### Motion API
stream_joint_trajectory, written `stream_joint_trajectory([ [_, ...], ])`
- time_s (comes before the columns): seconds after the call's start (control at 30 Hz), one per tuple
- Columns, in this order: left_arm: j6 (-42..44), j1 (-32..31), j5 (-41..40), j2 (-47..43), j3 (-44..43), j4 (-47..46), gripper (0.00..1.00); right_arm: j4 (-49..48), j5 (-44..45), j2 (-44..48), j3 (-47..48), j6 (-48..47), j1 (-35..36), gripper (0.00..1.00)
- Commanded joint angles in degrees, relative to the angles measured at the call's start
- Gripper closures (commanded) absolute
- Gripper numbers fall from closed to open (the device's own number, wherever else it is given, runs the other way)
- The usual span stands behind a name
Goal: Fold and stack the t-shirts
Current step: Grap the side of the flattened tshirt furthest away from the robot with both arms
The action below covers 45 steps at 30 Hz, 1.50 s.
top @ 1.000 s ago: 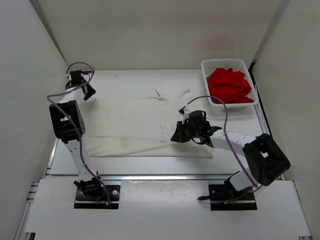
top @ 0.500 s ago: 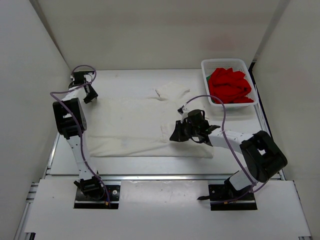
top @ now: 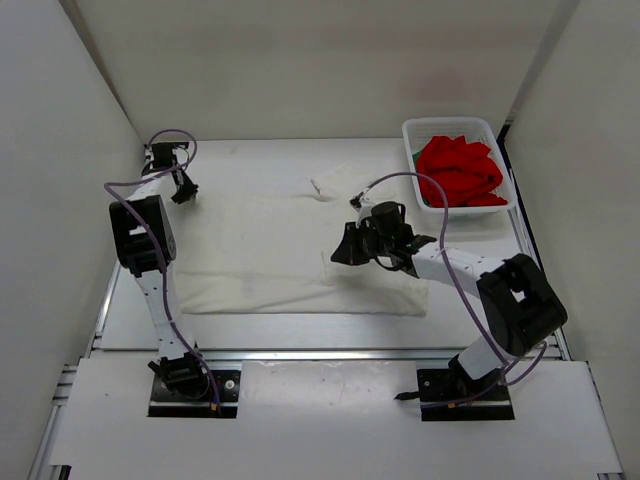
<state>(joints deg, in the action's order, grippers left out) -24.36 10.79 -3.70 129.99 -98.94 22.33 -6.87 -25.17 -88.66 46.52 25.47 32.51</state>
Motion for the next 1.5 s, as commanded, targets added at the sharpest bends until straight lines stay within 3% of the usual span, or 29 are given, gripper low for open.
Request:
stream_joint_trajectory([
  [0.0,-0.4,-0.9,1.3,1.1,-1.3,1.4,0.72,-1.2,-0.6,-2.2,3.5,-0.1,-0.2,0.97],
  [0.23,-0.8,-0.5,-0.4,0.0,-1.0,1.3,0.99,-2.0,2.6,-8.5,11.9,-0.6,-3.9,0.73],
  [0.4,-3.2,0.4,0.2,-5.1,4.1,-1.7,1.00,1.5,13.1,-20.1,25.7,-3.8,-8.9,0.68],
  [0.6,-3.9,0.2,2.1,-10.0,8.8,-4.0,1.00,22.4,22.6,-45.4,62.7,-8.3,-14.0,0.64],
  [0.7,-5.1,0.1,3.5,-10.8,10.7,-5.4,1.00,41.7,24.9,-61.6,95.7,-9.7,-15.5,0.58],
  [0.77,-6.0,-0.2,3.7,-10.7,10.9,-5.9,1.00,49.4,22.9,-74.2,114.2,-8.8,-16.6,0.51],
  [0.87,-6.6,-0.1,5.3,-10.0,11.3,-6.4,1.00,38.4,16.9,-66.5,97.3,-6.2,-19.1,0.44],
  [0.93,-6.5,-0.2,5.0,-9.1,10.2,-5.8,1.00,35.4,15.9,-64.1,93.1,-5.8,-19.5,0.37],
  [1.07,-6.4,0.1,5.6,-8.4,9.5,-5.9,1.00,41.2,8.1,-73.5,109.6,-2.1,-20.3,0.37],
  [1.17,-6.7,0.7,6.3,-8.6,9.8,-6.2,1.00,36.2,3.4,-70.7,101.0,1.0,-20.0,0.44],
  [1.2,-6.7,0.6,6.1,-8.6,10.2,-6.3,1.00,35.5,2.6,-70.2,99.7,0.7,-19.7,0.52],
  [1.27,-6.9,0.9,6.4,-9.1,10.0,-6.2,1.00,36.5,3.0,-71.0,102.1,0.5,-19.2,0.61],
  [1.37,-7.4,1.4,7.2,-9.6,10.3,-6.9,1.00,39.7,3.5,-72.8,106.3,-0.6,-19.0,0.61],
  [1.47,-7.1,1.2,7.1,-9.8,10.3,-6.7,1.00,39.0,3.1,-72.2,106.6,-0.7,-18.5,0.82],
])
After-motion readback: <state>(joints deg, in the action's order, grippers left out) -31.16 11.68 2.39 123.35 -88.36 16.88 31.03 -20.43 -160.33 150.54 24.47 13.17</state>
